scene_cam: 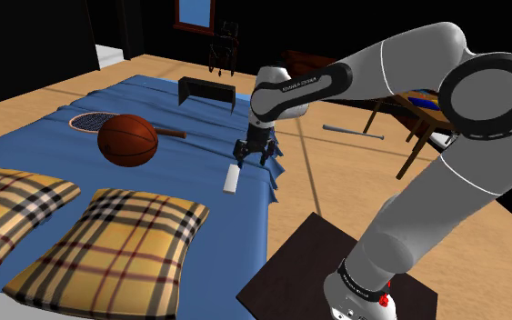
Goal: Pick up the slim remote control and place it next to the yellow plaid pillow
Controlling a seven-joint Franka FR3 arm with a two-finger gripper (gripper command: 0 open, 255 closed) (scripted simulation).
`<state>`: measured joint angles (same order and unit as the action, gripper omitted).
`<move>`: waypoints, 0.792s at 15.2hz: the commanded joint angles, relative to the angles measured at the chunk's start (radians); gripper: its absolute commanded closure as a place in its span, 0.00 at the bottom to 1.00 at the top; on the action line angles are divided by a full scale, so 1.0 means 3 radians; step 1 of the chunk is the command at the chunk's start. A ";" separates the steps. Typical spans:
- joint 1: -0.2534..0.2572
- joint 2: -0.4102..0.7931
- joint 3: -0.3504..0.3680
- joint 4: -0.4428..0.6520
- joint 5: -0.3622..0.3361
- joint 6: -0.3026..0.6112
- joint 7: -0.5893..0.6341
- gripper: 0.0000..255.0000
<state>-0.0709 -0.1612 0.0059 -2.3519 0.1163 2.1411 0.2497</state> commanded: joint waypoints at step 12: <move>-0.0103 0.1594 -0.0135 0.0911 -0.0100 0.0798 0.0572 0.00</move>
<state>-0.0999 0.2759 -0.0296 -2.1079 0.0874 2.3651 0.4084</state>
